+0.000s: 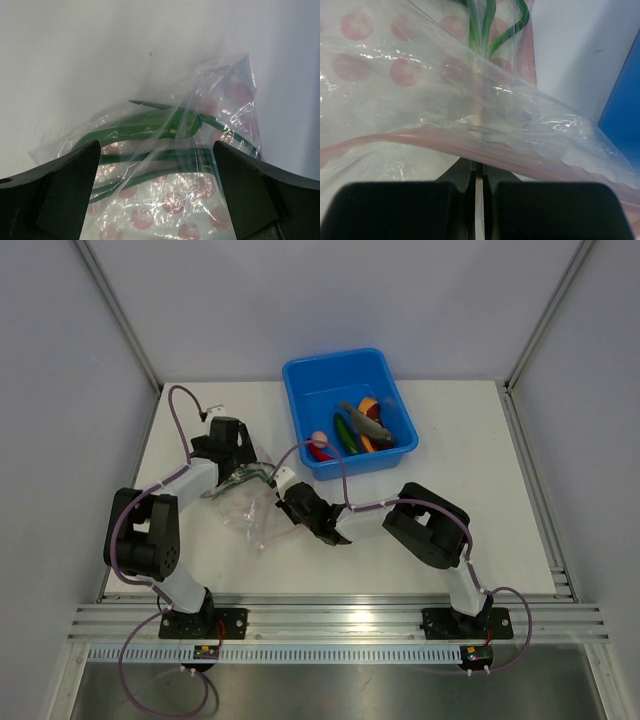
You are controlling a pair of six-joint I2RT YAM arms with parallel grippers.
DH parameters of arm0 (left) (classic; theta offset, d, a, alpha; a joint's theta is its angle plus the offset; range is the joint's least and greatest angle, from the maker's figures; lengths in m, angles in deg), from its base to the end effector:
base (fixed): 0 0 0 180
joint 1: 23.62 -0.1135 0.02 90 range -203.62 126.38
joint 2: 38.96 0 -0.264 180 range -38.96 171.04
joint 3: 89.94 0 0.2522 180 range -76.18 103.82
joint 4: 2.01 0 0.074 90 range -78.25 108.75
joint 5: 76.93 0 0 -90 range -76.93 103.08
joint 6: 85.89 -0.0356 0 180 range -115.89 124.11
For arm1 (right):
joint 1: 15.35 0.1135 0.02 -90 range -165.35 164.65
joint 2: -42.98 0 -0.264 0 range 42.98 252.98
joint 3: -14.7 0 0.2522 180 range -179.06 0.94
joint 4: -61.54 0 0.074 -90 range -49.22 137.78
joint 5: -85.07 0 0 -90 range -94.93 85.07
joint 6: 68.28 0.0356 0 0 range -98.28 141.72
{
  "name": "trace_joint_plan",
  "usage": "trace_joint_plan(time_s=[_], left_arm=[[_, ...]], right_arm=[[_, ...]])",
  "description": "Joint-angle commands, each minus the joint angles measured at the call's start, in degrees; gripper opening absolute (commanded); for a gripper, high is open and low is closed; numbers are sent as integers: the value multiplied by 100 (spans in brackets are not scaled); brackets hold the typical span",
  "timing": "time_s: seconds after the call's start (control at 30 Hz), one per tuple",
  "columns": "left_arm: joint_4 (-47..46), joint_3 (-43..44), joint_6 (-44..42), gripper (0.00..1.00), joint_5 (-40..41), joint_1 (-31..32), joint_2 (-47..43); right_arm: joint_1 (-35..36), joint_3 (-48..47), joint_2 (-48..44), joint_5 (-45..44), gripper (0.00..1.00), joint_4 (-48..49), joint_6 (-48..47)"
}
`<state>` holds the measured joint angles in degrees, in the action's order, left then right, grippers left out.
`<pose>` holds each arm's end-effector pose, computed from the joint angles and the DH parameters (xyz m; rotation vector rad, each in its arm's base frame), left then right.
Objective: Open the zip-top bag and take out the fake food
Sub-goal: Pick up the fake vegetable from the zipper food storage bag.
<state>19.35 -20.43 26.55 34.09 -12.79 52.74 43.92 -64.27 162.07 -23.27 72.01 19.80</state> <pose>0.3354 -0.0512 0.2083 -0.4085 2.2354 0.1244 0.2319 0.3681 0.1284 -0.8832 1.8740 0.2833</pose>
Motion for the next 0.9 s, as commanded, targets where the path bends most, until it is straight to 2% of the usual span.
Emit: trace_joint_plan(time_s=[0.0, 0.07, 0.1, 0.17, 0.2, 0.27, 0.87], left_arm=[[75, 393, 33, 95, -52, -55, 304], [137, 428, 76, 77, -246, -142, 340], [172, 411, 120, 60, -212, -169, 322], [207, 323, 234, 43, -125, -248, 174], [277, 332, 322, 20, -37, -265, 138], [453, 340, 419, 1, 112, -309, 85], [655, 86, 709, 0, 746, -406, -249]], right_arm=[[68, 8, -316, 33, 0, 337, -37], [76, 8, -316, 24, 0, 337, -46], [76, 8, -333, 16, 0, 337, -46], [85, 17, -351, 16, 0, 337, -55], [77, 26, -351, -2, 0, 337, -55], [77, 0, -334, -11, 0, 320, -55], [366, 184, -914, -669, 0, 416, -669]])
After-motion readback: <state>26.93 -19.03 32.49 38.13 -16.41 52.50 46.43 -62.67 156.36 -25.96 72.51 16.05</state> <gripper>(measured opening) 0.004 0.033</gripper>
